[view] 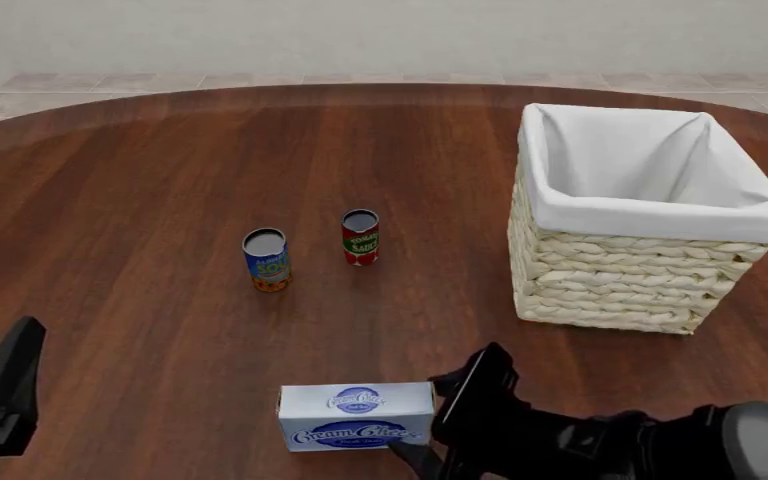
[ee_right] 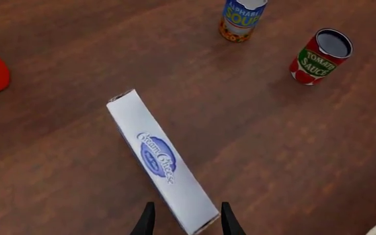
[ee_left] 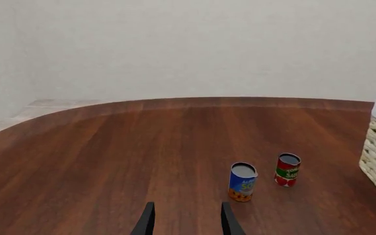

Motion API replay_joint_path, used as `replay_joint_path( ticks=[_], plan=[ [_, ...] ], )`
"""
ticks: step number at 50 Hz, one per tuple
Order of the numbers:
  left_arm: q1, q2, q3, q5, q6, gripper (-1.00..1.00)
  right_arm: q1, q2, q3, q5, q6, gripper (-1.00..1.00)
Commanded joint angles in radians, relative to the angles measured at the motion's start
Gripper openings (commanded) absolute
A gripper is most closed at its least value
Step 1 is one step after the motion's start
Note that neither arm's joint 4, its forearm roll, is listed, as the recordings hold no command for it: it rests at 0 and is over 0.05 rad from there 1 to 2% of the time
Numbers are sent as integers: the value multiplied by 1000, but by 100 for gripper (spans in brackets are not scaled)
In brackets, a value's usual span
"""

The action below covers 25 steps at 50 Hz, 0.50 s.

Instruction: Pick up the cream cheese box, and put it in the basket.

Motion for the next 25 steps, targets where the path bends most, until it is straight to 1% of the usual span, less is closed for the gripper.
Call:
replay_joint_path(
  ticks=[1,13,18,19,25],
  plan=[
    [1,-3,0,4,1,100,1,7,-10,4,-3,100],
    [3,-6,-1,6,0,100,2,8,-16,7,-5,100],
    [4,-8,-1,8,-1,100,11,0,-17,14,3,100],
    [5,-9,-1,8,-1,100,14,-3,-18,18,6,-100],
    [4,-14,-2,12,-2,100,11,-12,-18,20,0,-100]
  ],
)
